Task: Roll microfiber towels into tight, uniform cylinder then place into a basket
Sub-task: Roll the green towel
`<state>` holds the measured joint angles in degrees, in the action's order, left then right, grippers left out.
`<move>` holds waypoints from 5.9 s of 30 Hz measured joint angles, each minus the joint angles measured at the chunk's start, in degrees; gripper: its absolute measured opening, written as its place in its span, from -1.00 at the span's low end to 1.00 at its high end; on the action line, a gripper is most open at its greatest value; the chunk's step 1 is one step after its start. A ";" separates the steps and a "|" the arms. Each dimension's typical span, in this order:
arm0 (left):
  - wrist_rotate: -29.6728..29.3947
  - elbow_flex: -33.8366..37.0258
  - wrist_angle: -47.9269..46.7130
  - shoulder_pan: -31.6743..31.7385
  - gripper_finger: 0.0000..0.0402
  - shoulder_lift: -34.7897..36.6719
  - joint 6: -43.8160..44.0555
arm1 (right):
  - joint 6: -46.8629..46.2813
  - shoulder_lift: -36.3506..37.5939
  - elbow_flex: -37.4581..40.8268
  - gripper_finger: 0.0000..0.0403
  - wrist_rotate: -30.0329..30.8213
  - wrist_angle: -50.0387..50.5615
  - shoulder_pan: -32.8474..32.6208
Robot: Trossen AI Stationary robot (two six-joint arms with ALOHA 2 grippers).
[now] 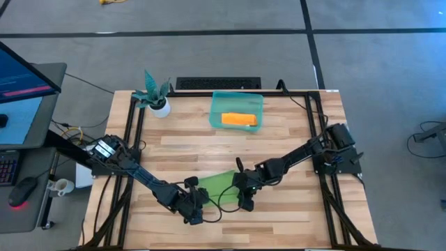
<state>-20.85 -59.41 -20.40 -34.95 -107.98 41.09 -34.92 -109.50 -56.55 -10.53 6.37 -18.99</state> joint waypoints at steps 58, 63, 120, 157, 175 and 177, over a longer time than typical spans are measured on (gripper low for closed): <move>-6.87 -2.23 4.43 -0.01 -1.00 -3.71 -3.01 | -2.48 3.41 0.63 -0.27 -4.48 -1.17 2.15; -6.81 -2.18 4.02 -0.04 -1.00 -3.63 -2.40 | 4.24 12.09 0.52 -0.23 2.94 7.25 1.11; -6.34 -2.09 4.40 -0.15 -1.00 -3.80 -3.18 | 42.85 2.35 -3.84 0.02 50.98 0.78 -25.49; -6.40 -2.09 4.50 -0.17 -1.00 -3.82 -7.47 | 26.28 -2.93 -5.06 -0.32 31.01 5.86 -11.31; -5.08 -2.11 4.37 -0.10 -1.00 -3.78 -5.83 | 28.44 2.28 -11.30 0.23 29.91 16.64 -15.00; -5.08 -2.11 4.39 -0.10 -1.00 -3.78 -5.83 | 29.36 2.28 -10.08 0.21 29.86 12.65 -15.42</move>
<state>-25.93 -61.52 -16.01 -35.05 -111.77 35.27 -5.57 -107.22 -66.64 19.33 19.02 -34.41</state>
